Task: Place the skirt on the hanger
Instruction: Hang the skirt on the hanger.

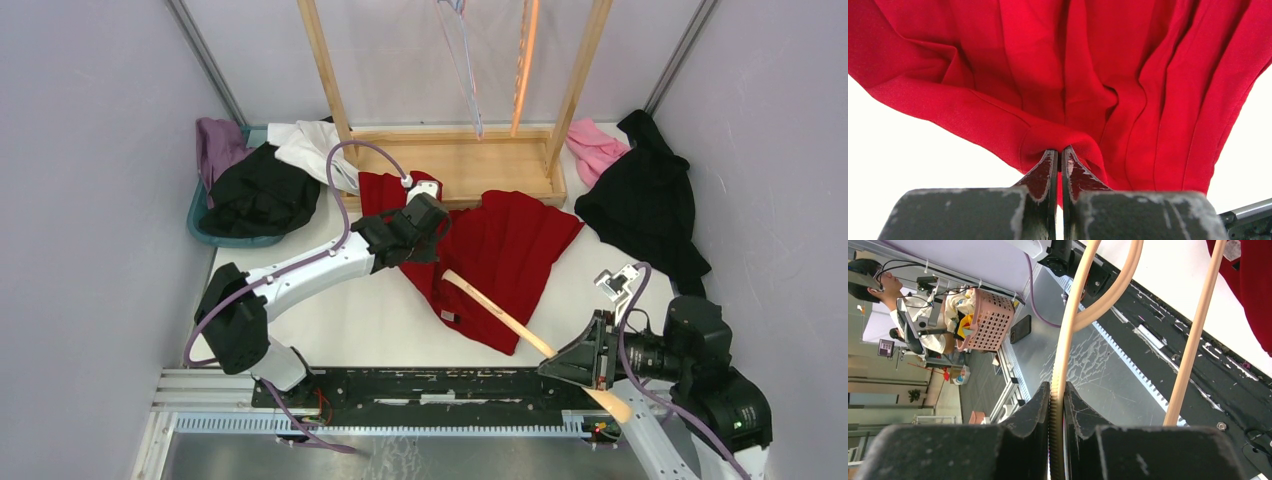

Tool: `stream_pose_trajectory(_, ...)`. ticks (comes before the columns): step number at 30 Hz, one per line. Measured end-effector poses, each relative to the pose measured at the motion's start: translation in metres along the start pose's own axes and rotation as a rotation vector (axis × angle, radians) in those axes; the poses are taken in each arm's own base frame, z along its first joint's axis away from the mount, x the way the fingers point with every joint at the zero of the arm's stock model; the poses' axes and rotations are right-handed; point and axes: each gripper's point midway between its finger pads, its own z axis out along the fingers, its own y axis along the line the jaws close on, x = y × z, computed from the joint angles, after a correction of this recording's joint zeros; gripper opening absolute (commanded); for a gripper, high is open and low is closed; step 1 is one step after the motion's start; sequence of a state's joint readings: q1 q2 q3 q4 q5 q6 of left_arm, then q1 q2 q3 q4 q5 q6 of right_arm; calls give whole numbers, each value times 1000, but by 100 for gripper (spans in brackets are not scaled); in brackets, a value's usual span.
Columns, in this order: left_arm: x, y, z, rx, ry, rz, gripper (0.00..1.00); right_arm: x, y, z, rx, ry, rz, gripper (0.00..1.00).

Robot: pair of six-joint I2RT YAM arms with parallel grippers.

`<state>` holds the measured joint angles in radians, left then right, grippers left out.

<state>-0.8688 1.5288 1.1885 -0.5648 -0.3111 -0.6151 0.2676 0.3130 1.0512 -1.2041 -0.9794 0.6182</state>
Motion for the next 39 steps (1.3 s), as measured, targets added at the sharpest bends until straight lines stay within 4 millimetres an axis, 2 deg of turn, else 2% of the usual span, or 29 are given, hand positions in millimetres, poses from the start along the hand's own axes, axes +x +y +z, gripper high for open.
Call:
stream_pose_trajectory(5,-2,1,0,1,-1,6,3,4,-10,5,8,7,50,1)
stream_pose_trajectory(13,-8,-3,1,11,-6,3,3,3,-11,7,0,-6,50,1)
stream_pose_trajectory(22,-12,-12,-6,55,-6,-4,3,1,-32,20,6,-10,112,1)
stream_pose_trajectory(29,-22,-19,-27,121,-34,-20,3,-10,-49,34,-9,-40,154,1)
stream_pose_trajectory(39,-43,-32,-69,240,-96,-45,3,-26,-73,54,-60,-110,212,1)
